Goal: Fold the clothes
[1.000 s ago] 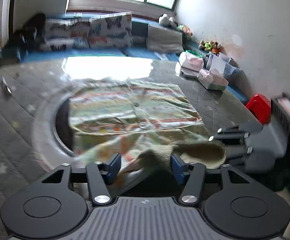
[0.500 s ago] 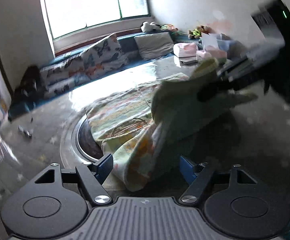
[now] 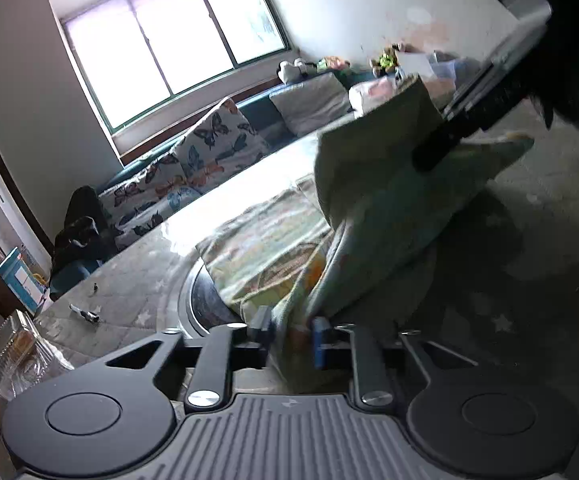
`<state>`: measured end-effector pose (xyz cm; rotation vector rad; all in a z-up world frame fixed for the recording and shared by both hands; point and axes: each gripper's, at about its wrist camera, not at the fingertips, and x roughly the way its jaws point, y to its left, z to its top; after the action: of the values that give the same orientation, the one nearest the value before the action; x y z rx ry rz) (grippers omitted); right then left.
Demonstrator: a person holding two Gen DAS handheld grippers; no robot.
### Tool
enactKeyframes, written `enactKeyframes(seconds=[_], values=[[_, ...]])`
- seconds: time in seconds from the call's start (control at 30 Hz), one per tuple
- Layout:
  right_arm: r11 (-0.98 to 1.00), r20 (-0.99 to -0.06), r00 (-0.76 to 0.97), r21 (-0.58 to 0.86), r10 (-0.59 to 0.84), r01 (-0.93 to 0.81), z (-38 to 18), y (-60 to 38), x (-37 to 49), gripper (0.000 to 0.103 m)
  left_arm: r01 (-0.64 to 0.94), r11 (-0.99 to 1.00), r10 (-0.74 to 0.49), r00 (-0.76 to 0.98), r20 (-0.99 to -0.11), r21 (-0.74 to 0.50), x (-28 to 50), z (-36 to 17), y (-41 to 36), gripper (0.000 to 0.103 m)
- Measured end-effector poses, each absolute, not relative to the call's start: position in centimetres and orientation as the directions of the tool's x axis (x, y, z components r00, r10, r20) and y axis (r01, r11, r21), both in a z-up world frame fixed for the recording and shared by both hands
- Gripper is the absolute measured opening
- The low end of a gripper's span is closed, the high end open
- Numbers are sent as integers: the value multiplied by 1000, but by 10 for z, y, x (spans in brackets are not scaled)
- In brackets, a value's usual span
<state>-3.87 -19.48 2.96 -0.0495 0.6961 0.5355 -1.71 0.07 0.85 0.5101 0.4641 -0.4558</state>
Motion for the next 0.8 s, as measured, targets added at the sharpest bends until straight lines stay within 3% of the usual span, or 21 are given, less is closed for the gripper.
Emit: enactKeyframes(seconds=[0.13,0.57,0.8], values=[[862,-606,647,139,463,-487,31,-198,-50,8,529,776,-319,799,-509,344,-25,15,2,8],[818,-567,630,147,530,-556,67,-221,-137,8,603,764,-436,745,-505,231,-100,68,6,8],[813,-581,619,139,529,-565,71,-218,-114,8,571,800,-420,751,-509,183,-82,69,9,8]])
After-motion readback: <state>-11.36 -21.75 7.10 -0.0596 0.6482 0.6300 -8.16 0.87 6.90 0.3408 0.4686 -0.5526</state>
